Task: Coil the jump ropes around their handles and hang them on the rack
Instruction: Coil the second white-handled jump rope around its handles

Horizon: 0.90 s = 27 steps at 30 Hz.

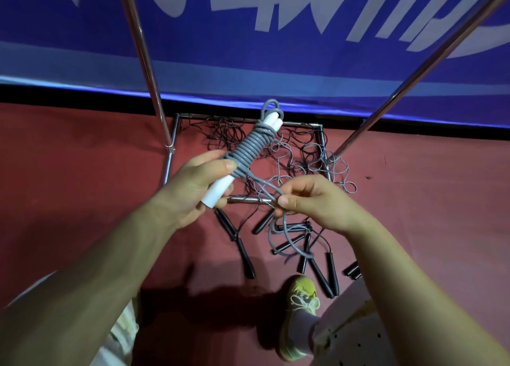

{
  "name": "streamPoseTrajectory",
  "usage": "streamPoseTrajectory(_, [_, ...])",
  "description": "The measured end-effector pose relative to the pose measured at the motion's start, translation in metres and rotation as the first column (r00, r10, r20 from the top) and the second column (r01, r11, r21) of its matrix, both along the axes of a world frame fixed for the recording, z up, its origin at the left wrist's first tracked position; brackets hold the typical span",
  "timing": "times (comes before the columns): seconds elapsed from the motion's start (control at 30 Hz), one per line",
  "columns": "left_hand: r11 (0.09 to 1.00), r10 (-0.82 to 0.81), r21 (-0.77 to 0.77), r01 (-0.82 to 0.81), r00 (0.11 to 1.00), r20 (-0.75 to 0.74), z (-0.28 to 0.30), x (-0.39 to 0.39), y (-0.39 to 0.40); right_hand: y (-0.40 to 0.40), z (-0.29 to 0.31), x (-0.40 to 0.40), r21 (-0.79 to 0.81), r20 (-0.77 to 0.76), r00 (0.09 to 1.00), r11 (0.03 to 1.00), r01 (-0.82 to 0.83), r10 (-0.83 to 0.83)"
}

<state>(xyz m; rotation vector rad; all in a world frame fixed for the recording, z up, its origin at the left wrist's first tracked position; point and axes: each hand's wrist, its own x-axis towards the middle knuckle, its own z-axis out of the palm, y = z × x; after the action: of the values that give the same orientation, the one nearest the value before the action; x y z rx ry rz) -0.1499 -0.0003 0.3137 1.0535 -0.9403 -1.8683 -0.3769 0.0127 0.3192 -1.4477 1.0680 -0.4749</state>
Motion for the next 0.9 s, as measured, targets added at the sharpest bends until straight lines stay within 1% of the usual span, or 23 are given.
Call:
streamPoseTrajectory(0.03, [1.0, 0.018, -0.002, -0.018, 1.0, -0.003, 0.0, 0.001, -0.001, 0.001, -0.002, 0.003, -0.127, -0.084, 0.994, 0.99, 0.058, -0.07])
streamPoseTrajectory(0.07, [0.999, 0.037, -0.006, -0.037, 0.999, 0.005, 0.001, 0.001, -0.001, 0.001, -0.006, 0.006, -0.33, -0.214, 0.962, 0.939, 0.094, -0.172])
streamPoseTrajectory(0.1, [0.998, 0.055, -0.012, -0.055, 0.998, 0.02, 0.001, 0.001, -0.002, 0.001, -0.012, 0.008, -0.576, -0.328, 0.889, 0.814, 0.08, -0.319])
streamPoseTrajectory(0.13, [0.997, 0.074, -0.017, -0.073, 0.997, 0.037, 0.001, 0.001, -0.003, 0.003, -0.017, 0.012, -0.76, -0.364, 0.808, 0.649, 0.03, -0.463])
streamPoseTrajectory(0.17, [0.996, 0.091, -0.018, -0.09, 0.995, 0.049, 0.001, 0.002, -0.003, 0.006, -0.021, 0.016, -0.855, -0.341, 0.78, 0.518, -0.025, -0.525])
streamPoseTrajectory(0.2, [0.994, 0.109, -0.015, -0.108, 0.993, 0.052, 0.001, 0.003, -0.005, 0.01, -0.022, 0.021, -0.888, -0.327, 0.799, 0.454, -0.077, -0.504])
streamPoseTrajectory(0.23, [0.992, 0.125, -0.008, -0.125, 0.991, 0.045, 0.001, 0.004, -0.006, 0.013, -0.026, 0.026, -0.886, -0.338, 0.843, 0.443, -0.135, -0.418])
streamPoseTrajectory(0.27, [0.991, 0.13, -0.005, -0.13, 0.991, 0.035, 0.002, 0.007, -0.007, 0.018, -0.028, 0.032, -0.859, -0.363, 0.884, 0.474, -0.195, -0.294])
streamPoseTrajectory(0.3, [0.993, 0.117, -0.014, -0.116, 0.993, 0.03, 0.002, 0.009, -0.008, 0.023, -0.027, 0.037, -0.812, -0.372, 0.912, 0.537, -0.229, -0.174])
streamPoseTrajectory(0.33, [0.996, 0.081, -0.033, -0.08, 0.996, 0.034, 0.002, 0.012, -0.008, 0.026, -0.027, 0.04, -0.737, -0.338, 0.939, 0.638, -0.222, -0.064])
streamPoseTrajectory(0.37, [0.998, 0.028, -0.06, -0.026, 0.999, 0.038, 0.002, 0.014, -0.006, 0.026, -0.023, 0.042, -0.603, -0.258, 0.966, 0.777, -0.181, 0.024])
streamPoseTrajectory(0.4, [0.996, -0.033, -0.087, 0.036, 0.999, 0.035, 0.001, 0.014, -0.004, 0.025, -0.019, 0.04, -0.389, -0.137, 0.988, 0.913, -0.119, 0.07])
streamPoseTrajectory(0.43, [0.989, -0.098, -0.113, 0.099, 0.995, 0.02, 0.001, 0.015, -0.002, 0.022, -0.014, 0.039, -0.143, 0.008, 0.998, 0.988, -0.062, 0.064])
streamPoseTrajectory(0.47, [0.976, -0.166, -0.143, 0.163, 0.986, -0.007, 0.002, 0.015, 0.0, 0.018, -0.012, 0.038, 0.061, 0.131, 0.991, 0.998, -0.035, 0.027])
streamPoseTrajectory(0.5, [0.958, -0.235, -0.18, 0.225, 0.971, -0.038, 0.003, 0.014, 0.001, 0.015, -0.011, 0.038, 0.183, 0.229, 0.973, 0.983, -0.024, -0.019])
streamPoseTrajectory(0.53, [0.934, -0.302, -0.218, 0.283, 0.951, -0.06, 0.005, 0.014, 0.002, 0.013, -0.009, 0.039, 0.226, 0.304, 0.951, 0.974, -0.015, -0.056])
streamPoseTrajectory(0.57, [0.911, -0.356, -0.248, 0.33, 0.932, -0.068, 0.007, 0.013, 0.002, 0.013, -0.007, 0.042, 0.22, 0.357, 0.931, 0.976, -0.002, -0.079])
streamPoseTrajectory(0.63, [0.891, -0.398, -0.263, 0.371, 0.915, -0.06, 0.008, 0.013, 0.001, 0.013, -0.004, 0.049, 0.231, 0.427, 0.898, 0.973, 0.008, -0.109])
streamPoseTrajectory(0.7, [0.91, -0.372, -0.231, 0.345, 0.924, -0.085, 0.006, 0.014, -0.001, 0.012, -0.001, 0.053, 0.352, 0.48, 0.862, 0.936, -0.023, -0.16])
streamPoseTrajectory(0.73, [0.923, -0.352, -0.207, 0.324, 0.929, -0.118, 0.005, 0.015, -0.001, 0.012, 0.0, 0.053, 0.42, 0.52, 0.837, 0.904, -0.08, -0.167])
streamPoseTrajectory(0.8, [0.944, -0.31, -0.173, 0.281, 0.935, -0.172, 0.005, 0.016, -0.002, 0.012, 0.004, 0.052, 0.498, 0.583, 0.795, 0.847, -0.187, -0.168])
streamPoseTrajectory(0.83, [0.954, -0.283, -0.155, 0.257, 0.941, -0.186, 0.004, 0.016, -0.002, 0.011, 0.006, 0.052, 0.524, 0.582, 0.794, 0.828, -0.199, -0.178])
streamPoseTrajectory(0.9, [0.975, -0.216, -0.098, 0.201, 0.959, -0.185, 0.005, 0.016, -0.003, 0.01, 0.012, 0.052, 0.58, 0.469, 0.852, 0.809, -0.097, -0.234])
